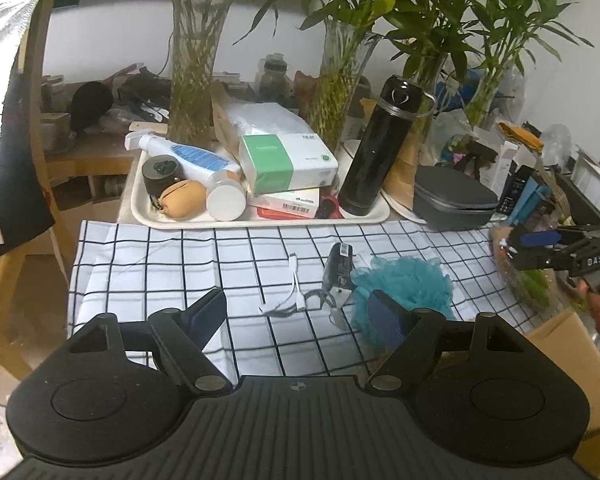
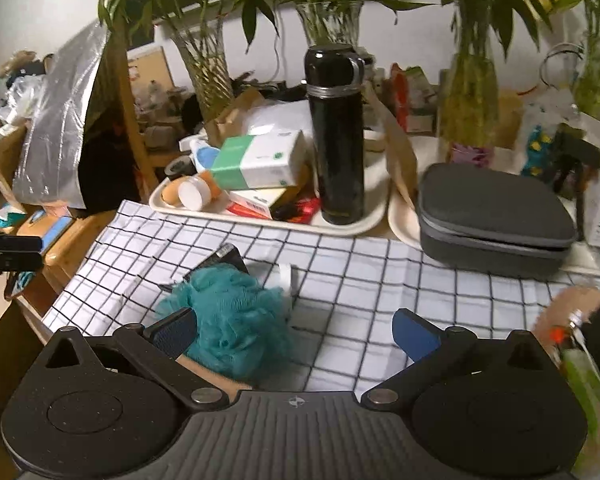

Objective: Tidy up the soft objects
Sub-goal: 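Reach the right gripper to the teal bath puff while the left reaches the white cable, then close the right gripper on the teal puff while the left grips the white cable, then carry the puff over the box and open the right gripper while the left holds the cable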

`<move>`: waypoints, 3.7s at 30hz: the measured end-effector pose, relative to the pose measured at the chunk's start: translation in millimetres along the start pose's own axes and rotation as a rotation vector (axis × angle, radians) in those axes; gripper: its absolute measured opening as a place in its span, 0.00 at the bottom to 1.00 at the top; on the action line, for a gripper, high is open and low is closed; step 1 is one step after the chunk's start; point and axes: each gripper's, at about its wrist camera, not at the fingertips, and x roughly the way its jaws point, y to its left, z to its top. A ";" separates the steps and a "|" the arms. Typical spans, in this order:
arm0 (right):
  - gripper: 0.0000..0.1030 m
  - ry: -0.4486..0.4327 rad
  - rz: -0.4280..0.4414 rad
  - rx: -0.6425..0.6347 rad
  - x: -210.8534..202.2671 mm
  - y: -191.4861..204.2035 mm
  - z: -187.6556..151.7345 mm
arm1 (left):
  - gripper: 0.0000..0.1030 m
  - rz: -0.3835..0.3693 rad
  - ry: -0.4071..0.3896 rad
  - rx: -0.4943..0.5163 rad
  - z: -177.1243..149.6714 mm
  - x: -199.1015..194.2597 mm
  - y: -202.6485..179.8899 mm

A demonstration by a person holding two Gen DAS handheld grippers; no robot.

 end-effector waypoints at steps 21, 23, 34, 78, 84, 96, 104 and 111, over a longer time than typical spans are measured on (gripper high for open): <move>0.94 0.052 0.298 -0.002 80.8 -18.8 3.6 | 0.75 -0.081 0.037 0.033 -11.5 114.4 23.3; 0.93 0.061 0.318 -0.016 85.4 -15.2 4.2 | 0.75 -0.087 0.046 0.031 -11.2 123.1 23.5; 0.86 0.111 0.342 -0.080 103.9 -3.8 0.9 | 0.51 -0.052 0.075 0.029 -10.3 170.8 19.3; 0.07 -0.103 0.114 -0.250 35.6 7.5 6.8 | 0.03 0.068 -0.036 0.134 -4.6 89.0 13.0; 0.07 -0.122 0.058 -0.302 7.4 14.9 19.7 | 0.03 0.093 -0.056 0.146 4.7 59.0 7.6; 0.07 -0.185 0.007 -0.357 -68.5 35.2 36.2 | 0.03 0.045 -0.107 0.191 14.7 -2.5 -19.2; 0.07 -0.223 0.011 -0.375 -109.1 59.8 32.2 | 0.03 0.012 -0.139 0.229 13.8 -42.7 -44.6; 0.07 -0.222 0.043 -0.383 -133.9 83.3 15.1 | 0.03 -0.015 -0.153 0.256 8.9 -73.1 -65.6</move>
